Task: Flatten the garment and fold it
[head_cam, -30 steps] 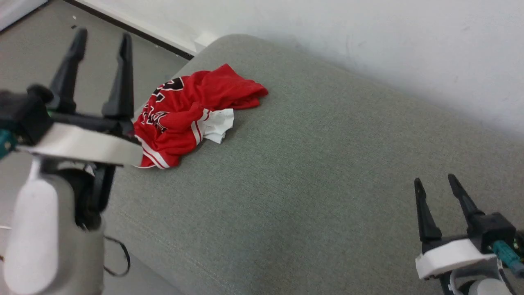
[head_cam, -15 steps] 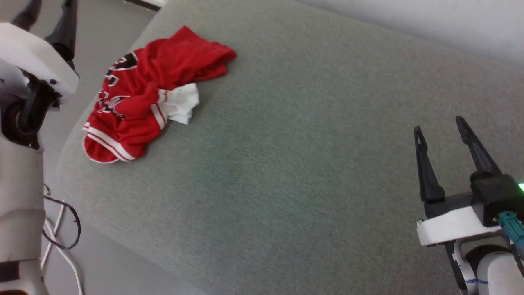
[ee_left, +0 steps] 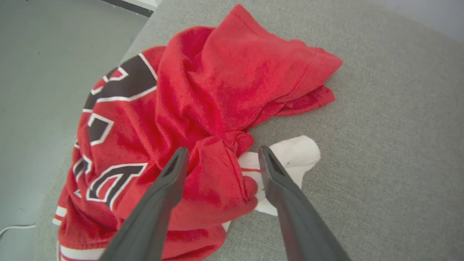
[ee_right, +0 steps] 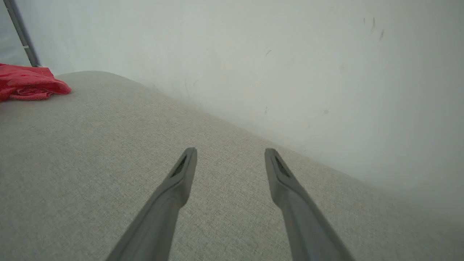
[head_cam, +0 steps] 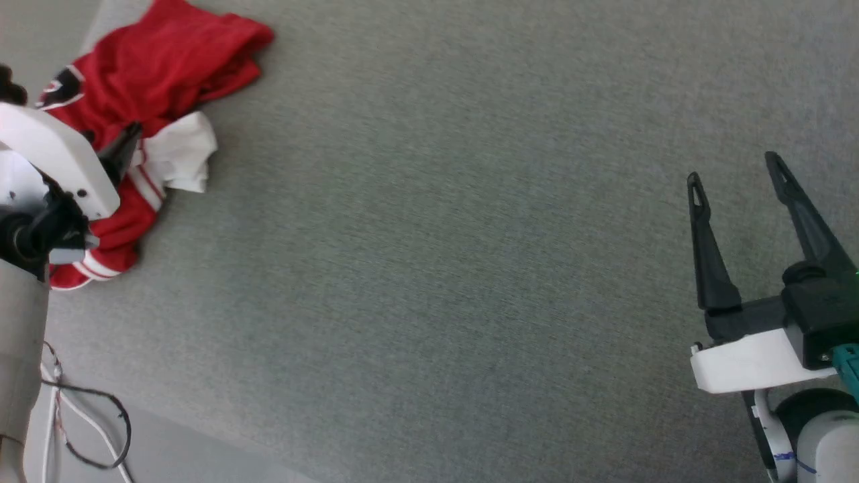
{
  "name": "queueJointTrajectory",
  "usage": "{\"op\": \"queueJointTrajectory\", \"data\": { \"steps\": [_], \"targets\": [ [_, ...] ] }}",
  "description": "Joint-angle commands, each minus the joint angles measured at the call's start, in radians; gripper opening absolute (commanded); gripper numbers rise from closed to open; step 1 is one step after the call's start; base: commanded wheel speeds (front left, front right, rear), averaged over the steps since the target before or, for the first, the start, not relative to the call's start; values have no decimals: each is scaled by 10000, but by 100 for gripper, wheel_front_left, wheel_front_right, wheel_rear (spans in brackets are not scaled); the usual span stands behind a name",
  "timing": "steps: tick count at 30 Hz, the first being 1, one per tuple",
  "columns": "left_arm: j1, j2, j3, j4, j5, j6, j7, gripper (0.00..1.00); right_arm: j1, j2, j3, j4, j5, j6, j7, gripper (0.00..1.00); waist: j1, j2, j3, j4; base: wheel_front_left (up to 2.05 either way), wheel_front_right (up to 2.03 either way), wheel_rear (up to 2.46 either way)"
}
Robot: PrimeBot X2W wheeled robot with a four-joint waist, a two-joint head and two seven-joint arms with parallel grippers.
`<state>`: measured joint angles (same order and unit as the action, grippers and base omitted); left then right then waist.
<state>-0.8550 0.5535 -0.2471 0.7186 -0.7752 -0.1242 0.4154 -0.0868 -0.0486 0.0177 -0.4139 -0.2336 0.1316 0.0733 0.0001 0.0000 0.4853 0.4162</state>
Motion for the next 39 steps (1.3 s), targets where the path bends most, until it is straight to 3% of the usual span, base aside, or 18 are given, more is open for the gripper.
{"op": "queueJointTrajectory", "data": {
  "steps": [1, 6, 7, 8, 9, 15, 21, 30, 39],
  "targets": [
    [-5, -42, -72, 156, -166, -64, 62, 100, 12, -16, -33, -122, -101, -9, 50, 100, -1, 0, 751, -597, 0, 0, 0],
    [76, -28, -603, 846, -624, -64, 425, 100, 30, -16, -10, -402, -217, -9, 156, 100, -1, 0, 999, -700, 0, 0, 0],
    [83, -10, -673, 965, -689, -64, 420, 87, 20, -16, 13, -450, -239, -9, 188, 100, -1, 0, 1023, -714, 0, 0, 0],
    [84, 2, -742, 1053, -742, -64, 357, 35, 4, -16, 42, -498, -266, -9, 224, 100, -1, 0, 1037, -727, 0, 0, 0],
    [84, 14, -813, 1129, -793, -64, 280, 0, -17, -16, 72, -544, -298, -9, 255, 100, -1, 0, 1043, -740, 0, 0, 0],
    [-19, 165, -1159, 1274, -1209, -64, -194, 0, -86, -16, 95, -667, -380, -9, 324, 100, -1, 0, 938, -742, 0, 0, 0],
    [-332, 772, -1408, 1194, -1351, -65, -834, 0, -127, -16, 44, -350, -52, -9, 33, 100, -1, 0, 436, -798, 0, 0, 0],
    [-1141, 1829, -1945, 482, -781, -65, -2114, 0, 40, -16, -182, 619, 885, -9, -806, 100, -1, 0, -1016, -962, 0, 0, 0],
    [-2570, 1951, -2398, -1038, -305, -65, -2294, 0, 466, -16, -451, 1543, 1761, -9, -1655, 100, -1, 0, -2682, -1183, 0, 0, 0]
  ]
}}
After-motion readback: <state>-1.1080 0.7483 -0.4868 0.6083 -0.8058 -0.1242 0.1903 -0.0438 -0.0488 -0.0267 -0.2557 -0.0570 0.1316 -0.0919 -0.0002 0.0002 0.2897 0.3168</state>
